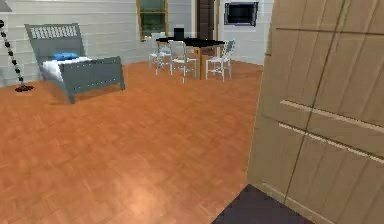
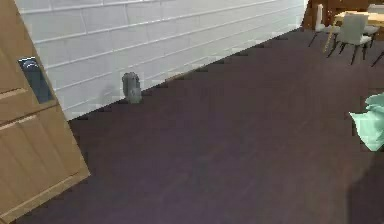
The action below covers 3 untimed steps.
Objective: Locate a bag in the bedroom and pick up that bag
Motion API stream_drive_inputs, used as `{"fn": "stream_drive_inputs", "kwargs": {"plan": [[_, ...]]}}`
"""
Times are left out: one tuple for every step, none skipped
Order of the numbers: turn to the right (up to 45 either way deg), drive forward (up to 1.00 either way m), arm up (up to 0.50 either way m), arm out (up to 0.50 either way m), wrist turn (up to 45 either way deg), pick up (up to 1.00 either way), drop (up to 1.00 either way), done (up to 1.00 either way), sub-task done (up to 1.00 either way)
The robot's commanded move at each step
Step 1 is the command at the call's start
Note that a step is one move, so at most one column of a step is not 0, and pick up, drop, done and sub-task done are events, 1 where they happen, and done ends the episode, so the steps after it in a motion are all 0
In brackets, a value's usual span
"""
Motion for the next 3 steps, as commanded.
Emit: {"fn": "stream_drive_inputs", "kwargs": {"plan": [[21.0,0.0,0.0,0.0,0.0,0.0,0.0,0.0,0.0],[0.0,0.3,0.0,0.0,0.0,0.0,0.0,0.0,0.0],[45.0,0.0,0.0,0.0,0.0,0.0,0.0,0.0,0.0]]}}
